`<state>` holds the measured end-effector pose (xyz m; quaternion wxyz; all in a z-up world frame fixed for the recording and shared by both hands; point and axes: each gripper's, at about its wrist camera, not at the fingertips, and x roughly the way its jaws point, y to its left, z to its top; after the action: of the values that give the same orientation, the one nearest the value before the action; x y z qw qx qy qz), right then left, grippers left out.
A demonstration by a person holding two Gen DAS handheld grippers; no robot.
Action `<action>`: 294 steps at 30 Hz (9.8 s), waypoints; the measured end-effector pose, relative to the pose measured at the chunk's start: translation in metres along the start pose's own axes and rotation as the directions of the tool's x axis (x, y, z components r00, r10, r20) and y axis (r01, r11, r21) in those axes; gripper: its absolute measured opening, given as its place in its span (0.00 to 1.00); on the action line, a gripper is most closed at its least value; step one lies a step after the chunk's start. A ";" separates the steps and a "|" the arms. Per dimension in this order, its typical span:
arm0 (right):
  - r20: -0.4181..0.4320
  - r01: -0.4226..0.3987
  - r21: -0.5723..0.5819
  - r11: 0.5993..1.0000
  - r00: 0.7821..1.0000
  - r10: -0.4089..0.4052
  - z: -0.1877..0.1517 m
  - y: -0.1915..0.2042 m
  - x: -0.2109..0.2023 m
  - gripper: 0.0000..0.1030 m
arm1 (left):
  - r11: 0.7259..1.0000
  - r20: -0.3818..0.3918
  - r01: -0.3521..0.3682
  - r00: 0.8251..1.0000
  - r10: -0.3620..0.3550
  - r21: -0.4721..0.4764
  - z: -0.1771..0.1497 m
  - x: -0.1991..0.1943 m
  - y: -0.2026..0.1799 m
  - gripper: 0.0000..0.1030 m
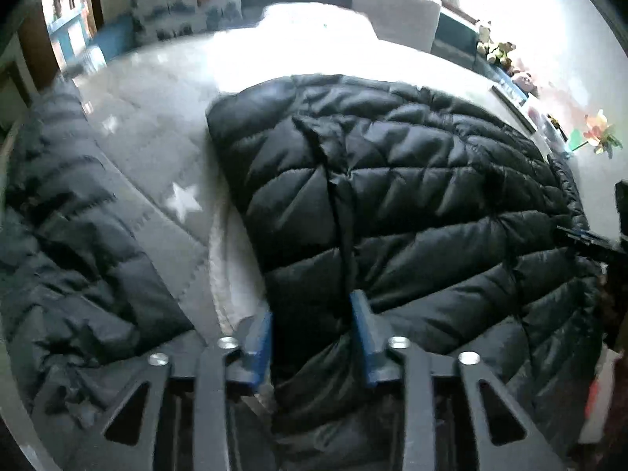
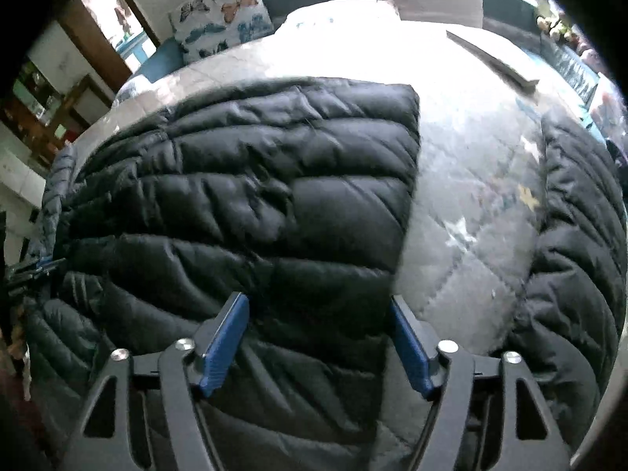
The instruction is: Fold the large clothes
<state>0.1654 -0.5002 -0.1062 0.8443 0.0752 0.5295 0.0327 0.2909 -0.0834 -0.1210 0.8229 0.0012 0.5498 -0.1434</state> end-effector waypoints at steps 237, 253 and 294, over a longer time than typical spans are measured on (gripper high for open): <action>-0.121 -0.125 -0.386 0.914 0.989 0.084 0.009 0.271 0.006 0.14 | 0.938 0.686 0.032 0.690 0.230 -0.345 0.053 -0.307 0.228 0.11; 0.127 -0.105 -0.258 0.960 0.982 0.142 -0.016 0.190 -0.109 0.14 | 0.997 0.717 -0.038 0.696 -0.019 0.064 0.008 -0.302 -0.077 0.10; 0.122 -0.133 -0.139 0.981 0.981 0.150 0.047 0.134 -0.075 0.70 | 0.993 0.371 -0.116 0.921 0.117 -0.025 -0.082 -0.213 -0.003 0.97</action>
<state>0.1780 -0.3822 0.0025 0.8760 0.0597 0.4627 0.1223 0.1403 -0.0233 0.0398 0.9192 0.0056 0.3832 -0.0910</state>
